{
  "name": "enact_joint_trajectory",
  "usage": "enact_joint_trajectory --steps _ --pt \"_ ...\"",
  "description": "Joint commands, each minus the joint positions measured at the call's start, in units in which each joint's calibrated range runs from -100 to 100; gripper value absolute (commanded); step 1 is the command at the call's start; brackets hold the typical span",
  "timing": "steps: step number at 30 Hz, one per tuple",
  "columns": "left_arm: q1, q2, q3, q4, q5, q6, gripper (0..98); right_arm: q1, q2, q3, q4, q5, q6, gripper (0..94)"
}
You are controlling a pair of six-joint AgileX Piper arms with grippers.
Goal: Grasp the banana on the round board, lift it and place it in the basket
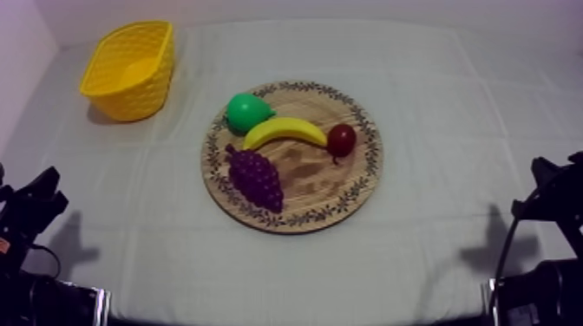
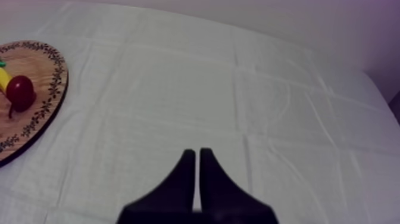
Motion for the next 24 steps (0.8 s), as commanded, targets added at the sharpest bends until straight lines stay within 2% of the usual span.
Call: enact_joint_trajectory --steps 1,15,19,21,24 --pt "0.0 0.0 0.0 -0.03 0.0 0.0 0.1 0.0 0.0 0.0 0.0 0.0 0.0 0.3" --pt "-1.1 -0.1 0.0 -0.03 0.1 0.0 0.1 0.0 0.0 0.0 0.0 0.0 0.0 0.3" --pt "-1.8 -0.1 -0.1 -0.03 0.2 -1.0 0.1 0.0 0.0 0.0 0.0 0.0 0.0 0.3" --pt "-2.0 -0.1 -0.1 0.0 0.2 -0.2 0.1 0.0 0.0 0.0 0.0 0.0 0.0 0.3" --pt "-1.7 0.9 0.0 0.42 -0.3 3.2 0.1 0.0 0.0 0.0 0.0 0.0 0.0 0.3"
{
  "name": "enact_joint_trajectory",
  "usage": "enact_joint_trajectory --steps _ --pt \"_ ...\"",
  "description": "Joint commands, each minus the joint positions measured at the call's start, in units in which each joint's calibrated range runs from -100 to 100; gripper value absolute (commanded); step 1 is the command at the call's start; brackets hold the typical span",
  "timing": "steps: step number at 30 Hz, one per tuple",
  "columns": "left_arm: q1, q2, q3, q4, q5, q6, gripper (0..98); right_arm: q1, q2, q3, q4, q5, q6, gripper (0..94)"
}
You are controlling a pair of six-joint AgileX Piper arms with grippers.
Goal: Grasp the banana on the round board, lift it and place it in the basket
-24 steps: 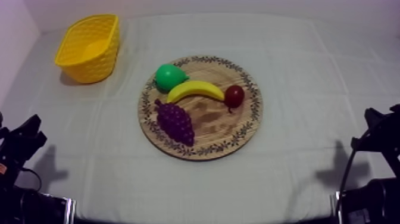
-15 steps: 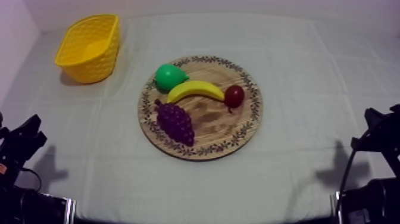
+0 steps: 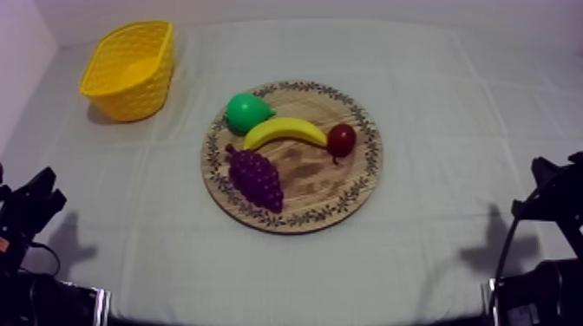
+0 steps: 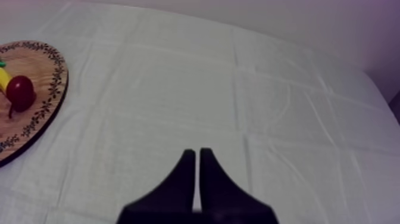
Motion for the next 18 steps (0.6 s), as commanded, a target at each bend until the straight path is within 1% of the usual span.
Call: enact_joint_trajectory --steps 1,4,5,7,9,10,12,13,15,16,18 --pt "0.5 1.7 0.1 0.62 -1.3 3.9 0.1 0.0 0.0 0.0 0.0 0.0 0.0 0.3" --pt "2.8 9.4 -3.6 0.91 -4.0 3.8 0.1 0.0 0.0 0.0 0.0 0.0 0.0 0.3" --pt "4.1 13.1 -6.3 0.47 -4.7 3.5 0.1 0.0 0.0 0.0 0.0 0.0 0.0 0.3" --pt "7.5 20.9 -13.5 -1.17 -5.1 3.5 0.1 0.0 0.0 0.0 0.0 0.0 0.0 0.3" --pt "10.9 28.5 -22.2 -3.09 -3.7 3.9 0.1 0.0 0.0 0.0 0.0 0.0 0.0 0.3" --pt "12.2 32.1 -26.8 -3.71 -2.2 3.9 0.1 0.0 0.0 0.0 0.0 0.0 0.0 0.3" --pt "14.1 39.7 -36.2 -4.31 1.8 3.7 0.1 0.0 0.0 0.0 0.0 0.0 0.0 0.3" --pt "14.7 43.6 -40.6 -4.39 3.9 3.6 0.1 0.0 0.0 0.0 0.0 0.0 0.0 0.3" --pt "15.3 51.6 -48.3 -3.72 7.8 3.4 0.1 0.0 0.0 0.0 0.0 0.0 0.0 0.3" --pt "15.2 55.6 -51.6 -2.99 9.6 3.2 0.1 0.0 0.0 0.0 0.0 0.0 0.0 0.3" --pt "14.7 63.7 -56.9 -0.93 12.4 2.4 0.1 0.0 0.0 0.0 0.0 0.0 0.0 0.3"
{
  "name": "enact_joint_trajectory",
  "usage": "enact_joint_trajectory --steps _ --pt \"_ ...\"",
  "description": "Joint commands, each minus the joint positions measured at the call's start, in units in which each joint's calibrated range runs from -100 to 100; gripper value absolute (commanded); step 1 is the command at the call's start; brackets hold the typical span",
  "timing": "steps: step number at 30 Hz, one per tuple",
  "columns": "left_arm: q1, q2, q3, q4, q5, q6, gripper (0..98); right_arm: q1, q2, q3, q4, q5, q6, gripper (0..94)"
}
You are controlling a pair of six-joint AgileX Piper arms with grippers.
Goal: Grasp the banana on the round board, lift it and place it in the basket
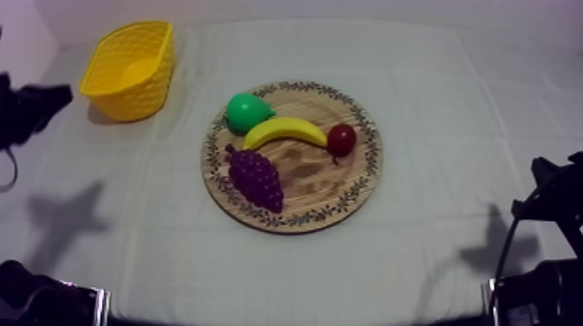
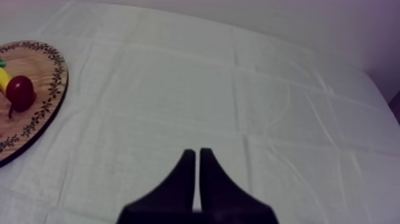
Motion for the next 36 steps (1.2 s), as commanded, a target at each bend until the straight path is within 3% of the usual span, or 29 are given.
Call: enact_joint_trajectory --steps 1,4,14,25,36 --pt "-0.7 22.4 -17.6 2.38 4.3 -0.9 0.1 0.0 0.0 0.0 0.0 0.0 0.0 0.3" --pt "0.2 33.0 -22.3 4.84 4.9 -1.9 0.1 0.0 0.0 0.0 0.0 0.0 0.0 0.3" --pt "6.3 54.3 -33.9 8.47 4.4 -4.8 0.3 0.0 0.0 0.0 0.0 0.0 0.0 0.3" --pt "12.7 62.5 -44.3 8.34 10.0 -5.9 0.5 0.0 0.0 0.0 0.0 0.0 0.0 0.3" --pt "17.4 70.0 -52.3 6.07 15.0 -2.2 0.7 0.0 0.0 0.0 0.0 0.0 0.0 0.3"
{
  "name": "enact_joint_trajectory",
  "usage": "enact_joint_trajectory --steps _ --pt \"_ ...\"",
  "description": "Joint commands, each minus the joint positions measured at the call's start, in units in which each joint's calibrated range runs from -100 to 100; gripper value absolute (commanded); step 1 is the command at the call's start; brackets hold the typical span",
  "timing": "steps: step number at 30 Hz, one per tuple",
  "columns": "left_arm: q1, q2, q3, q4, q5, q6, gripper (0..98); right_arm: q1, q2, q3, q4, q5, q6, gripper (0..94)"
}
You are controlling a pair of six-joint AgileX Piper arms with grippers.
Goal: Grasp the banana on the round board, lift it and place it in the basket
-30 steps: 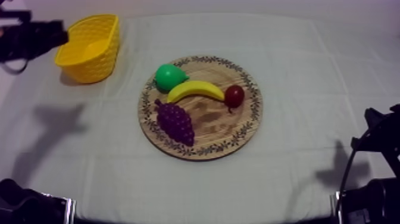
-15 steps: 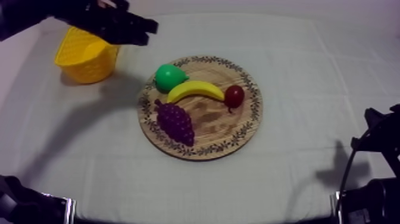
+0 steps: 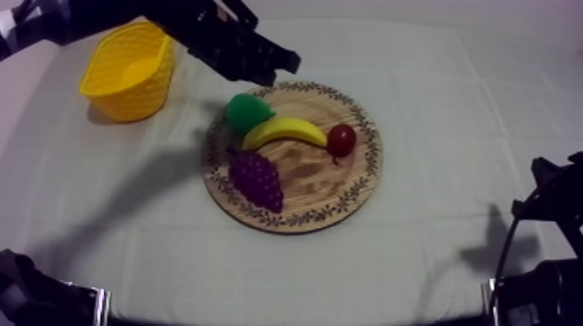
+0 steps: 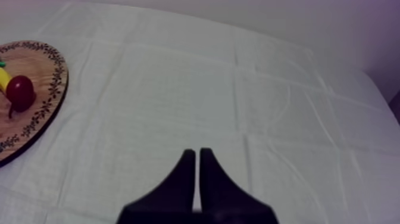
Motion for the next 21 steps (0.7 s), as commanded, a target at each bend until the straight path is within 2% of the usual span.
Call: enact_joint_trajectory --steps 1,7,11,16,21 --pt "0.7 1.7 -1.2 -0.24 0.5 0.6 0.7 0.0 0.0 0.0 0.0 0.0 0.0 0.3" --pt "1.3 5.0 -2.3 -0.79 0.6 0.8 1.1 0.0 0.0 0.0 0.0 0.0 0.0 0.3" --pt "0.8 6.5 -2.0 -1.27 -0.5 -1.0 1.6 0.0 0.0 0.0 0.0 0.0 0.0 0.3" --pt "0.1 7.6 -0.9 -2.2 -2.8 -5.2 2.1 0.0 0.0 0.0 0.0 0.0 0.0 0.3" --pt "0.1 7.9 -0.3 -2.46 -4.3 -11.5 2.5 0.0 0.0 0.0 0.0 0.0 0.0 0.3"
